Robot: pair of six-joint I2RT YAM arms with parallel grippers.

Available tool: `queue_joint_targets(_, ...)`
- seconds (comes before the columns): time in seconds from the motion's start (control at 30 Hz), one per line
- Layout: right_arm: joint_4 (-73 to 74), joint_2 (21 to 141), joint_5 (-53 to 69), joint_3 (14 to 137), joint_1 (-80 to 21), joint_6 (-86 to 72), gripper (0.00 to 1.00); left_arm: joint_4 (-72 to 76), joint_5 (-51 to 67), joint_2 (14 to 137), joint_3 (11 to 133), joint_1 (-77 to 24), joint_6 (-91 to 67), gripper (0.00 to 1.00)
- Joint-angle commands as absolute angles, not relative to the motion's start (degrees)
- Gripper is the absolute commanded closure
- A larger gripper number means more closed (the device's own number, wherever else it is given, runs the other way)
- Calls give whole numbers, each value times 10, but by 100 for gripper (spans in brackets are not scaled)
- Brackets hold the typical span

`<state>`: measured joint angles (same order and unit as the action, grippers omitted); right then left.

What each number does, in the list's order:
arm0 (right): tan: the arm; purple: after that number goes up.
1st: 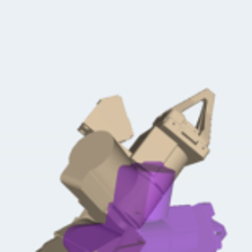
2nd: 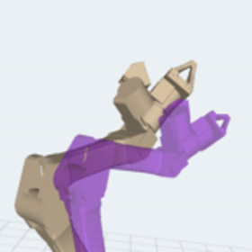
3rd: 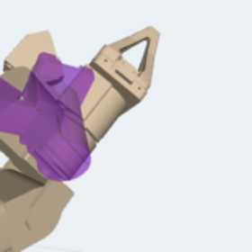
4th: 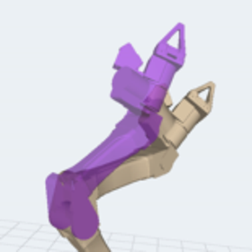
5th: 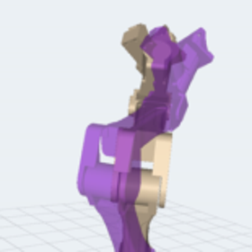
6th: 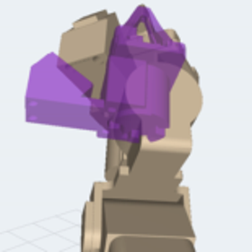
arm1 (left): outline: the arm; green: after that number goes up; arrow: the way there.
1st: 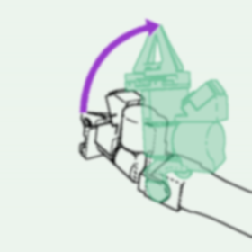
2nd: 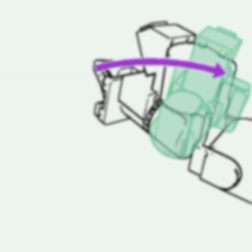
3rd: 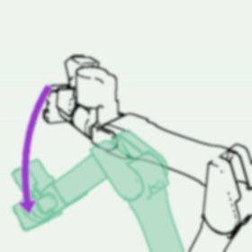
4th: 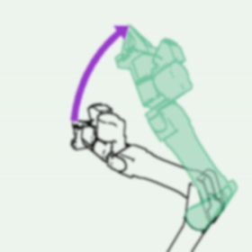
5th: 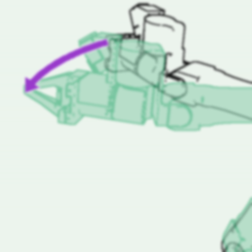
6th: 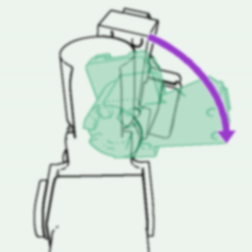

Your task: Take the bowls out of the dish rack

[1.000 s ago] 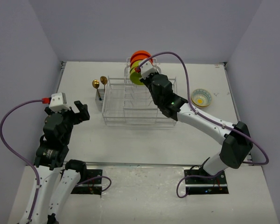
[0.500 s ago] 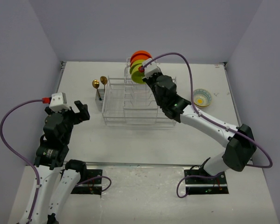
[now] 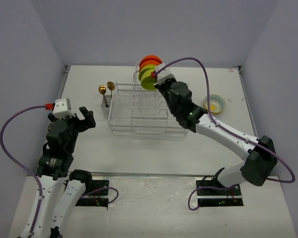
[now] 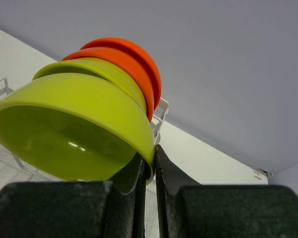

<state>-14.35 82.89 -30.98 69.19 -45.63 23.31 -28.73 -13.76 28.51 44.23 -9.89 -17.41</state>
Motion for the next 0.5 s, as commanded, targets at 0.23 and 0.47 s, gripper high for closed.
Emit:
queue_joint_targets(0.23, -163, 801, -286, 705, -458, 208, 100, -267, -148, 290, 445, -99, -177, 0)
queue_joint_targets(0.47, -151, 789, -280, 708, -450, 193, 100, -268, -148, 291, 445, -99, -177, 0)
